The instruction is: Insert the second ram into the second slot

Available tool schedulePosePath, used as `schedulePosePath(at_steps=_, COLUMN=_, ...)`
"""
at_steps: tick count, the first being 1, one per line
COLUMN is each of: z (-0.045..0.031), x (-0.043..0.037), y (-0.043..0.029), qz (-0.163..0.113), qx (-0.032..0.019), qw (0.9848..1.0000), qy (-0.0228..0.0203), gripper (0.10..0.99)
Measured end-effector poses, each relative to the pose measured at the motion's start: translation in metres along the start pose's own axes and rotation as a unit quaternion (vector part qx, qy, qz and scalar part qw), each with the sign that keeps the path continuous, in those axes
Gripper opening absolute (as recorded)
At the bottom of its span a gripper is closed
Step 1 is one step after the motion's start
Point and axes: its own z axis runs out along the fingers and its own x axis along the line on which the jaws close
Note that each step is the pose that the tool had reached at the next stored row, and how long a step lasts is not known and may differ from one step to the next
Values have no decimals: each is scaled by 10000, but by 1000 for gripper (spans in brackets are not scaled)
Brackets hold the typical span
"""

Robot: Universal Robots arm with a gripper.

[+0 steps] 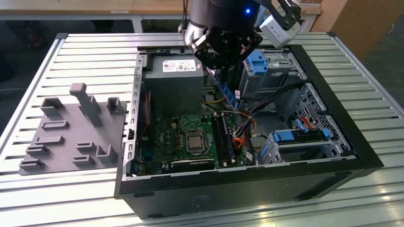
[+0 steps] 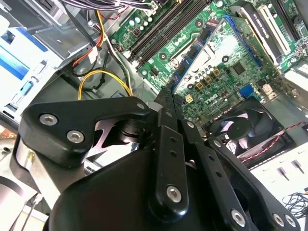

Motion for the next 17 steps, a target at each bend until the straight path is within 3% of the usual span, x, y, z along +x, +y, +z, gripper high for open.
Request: schedulePosePath(at_steps=17, z=32, x=1, y=-1, qz=115, qx=4, qw=9999, qy=-2, gripper=114)
